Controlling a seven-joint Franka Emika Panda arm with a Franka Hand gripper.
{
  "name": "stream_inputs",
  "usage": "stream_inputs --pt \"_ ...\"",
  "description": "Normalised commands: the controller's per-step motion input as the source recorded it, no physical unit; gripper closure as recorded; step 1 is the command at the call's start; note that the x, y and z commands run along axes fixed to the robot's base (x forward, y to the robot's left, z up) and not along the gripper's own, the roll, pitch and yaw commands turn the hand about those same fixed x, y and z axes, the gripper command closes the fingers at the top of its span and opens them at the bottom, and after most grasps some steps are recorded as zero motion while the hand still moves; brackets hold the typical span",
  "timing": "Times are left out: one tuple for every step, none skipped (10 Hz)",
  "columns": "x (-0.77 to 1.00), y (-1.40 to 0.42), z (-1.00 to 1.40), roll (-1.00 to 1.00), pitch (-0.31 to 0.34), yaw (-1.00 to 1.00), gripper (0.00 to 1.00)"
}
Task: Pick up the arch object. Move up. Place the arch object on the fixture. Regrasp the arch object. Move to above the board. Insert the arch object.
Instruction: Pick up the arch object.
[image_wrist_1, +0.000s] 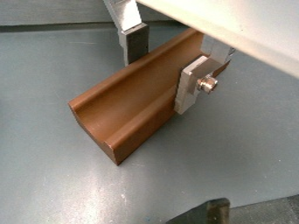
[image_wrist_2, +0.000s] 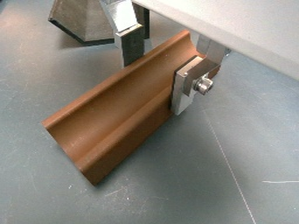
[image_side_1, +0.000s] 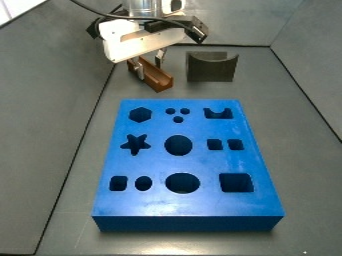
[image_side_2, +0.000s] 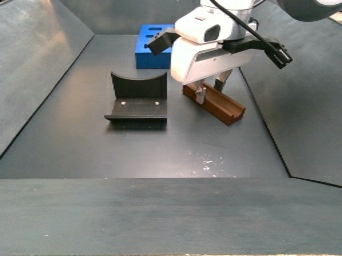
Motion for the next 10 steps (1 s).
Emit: stream_inputs --pt "0.00 0.00 -0.03 -0.04 0.067 0.00 1.00" --pt "0.00 0.00 0.00 0.00 0.000 0.00 1.00" --pt "0.00 0.00 0.00 0.00 0.000 0.00 1.00" --pt "0.00 0.00 0.00 0.00 0.000 0.00 1.00" --pt "0.00 0.00 0.00 0.00 0.000 0.00 1.00" --pt "0.00 0.00 0.00 0.00 0.000 0.00 1.00" --pt "0.00 0.00 0.00 0.00 0.000 0.00 1.00" --pt "0.00 0.00 0.00 0.00 0.000 0.00 1.00" --pt "0.00 0.00 0.00 0.00 0.000 0.00 1.00" --pt "0.00 0.00 0.00 0.00 0.000 0.00 1.00"
